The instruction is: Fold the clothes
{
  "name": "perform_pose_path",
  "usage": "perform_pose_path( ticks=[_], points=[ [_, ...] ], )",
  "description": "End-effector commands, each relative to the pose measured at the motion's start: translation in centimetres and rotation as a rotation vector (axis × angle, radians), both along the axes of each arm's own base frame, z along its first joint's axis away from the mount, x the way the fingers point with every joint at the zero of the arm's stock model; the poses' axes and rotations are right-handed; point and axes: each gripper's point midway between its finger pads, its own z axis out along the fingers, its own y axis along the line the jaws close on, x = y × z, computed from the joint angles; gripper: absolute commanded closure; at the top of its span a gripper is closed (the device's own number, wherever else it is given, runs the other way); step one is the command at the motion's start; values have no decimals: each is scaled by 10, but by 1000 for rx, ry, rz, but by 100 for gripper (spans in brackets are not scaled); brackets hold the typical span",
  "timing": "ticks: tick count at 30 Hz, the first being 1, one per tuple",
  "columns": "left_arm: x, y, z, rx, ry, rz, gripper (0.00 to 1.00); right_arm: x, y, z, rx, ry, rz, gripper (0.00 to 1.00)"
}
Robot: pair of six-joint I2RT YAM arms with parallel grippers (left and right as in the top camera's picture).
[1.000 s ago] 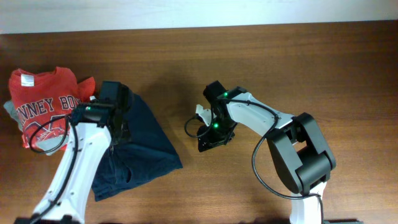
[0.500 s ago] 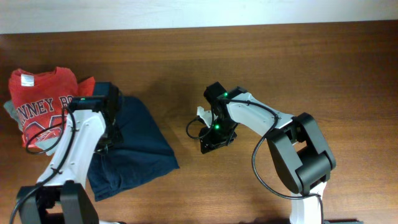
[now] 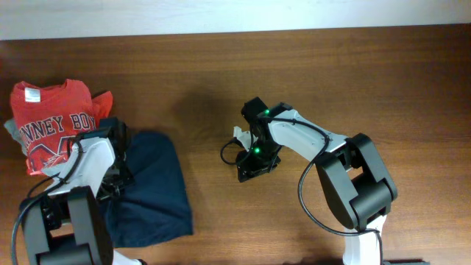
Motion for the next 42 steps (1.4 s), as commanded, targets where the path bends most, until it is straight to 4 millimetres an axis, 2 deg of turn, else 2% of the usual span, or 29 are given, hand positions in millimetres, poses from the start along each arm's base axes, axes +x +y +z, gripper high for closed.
perform_pose_path(
  ticks=[1, 5, 8, 21, 22, 25, 27, 30, 34, 39, 42],
  points=[
    [-2, 22, 1, 108, -5, 19, 99, -2, -3, -4, -15, 4, 13, 50],
    [0, 30, 2, 137, -21, 30, 99, -2, -3, -4, -15, 4, 13, 49],
    [1, 32, 2, 138, -28, 38, 81, -2, -3, -4, -15, 4, 13, 49],
    [2, 49, 10, 236, -32, 39, 77, -3, -4, -4, -15, 4, 20, 50],
    [1, 50, 10, 239, -38, 55, 72, -3, -4, -4, -17, 3, 20, 50],
    [1, 51, 8, 221, -48, 75, 46, -3, -4, -4, -18, 3, 20, 49],
    [4, 47, 4, 185, -63, 74, 40, -3, -4, -4, -18, 3, 20, 50],
    [14, 31, -5, 57, -73, 16, 37, -3, -4, -4, -18, 3, 20, 50],
    [28, 17, -4, -60, -104, -53, 30, -3, -5, -4, -15, 2, 32, 50],
    [36, 7, -7, -154, -135, -95, 30, -4, -6, -4, -20, 2, 37, 50],
    [39, 12, -3, -142, -158, -89, 30, -4, -6, -4, -20, 1, 37, 50]
  ],
)
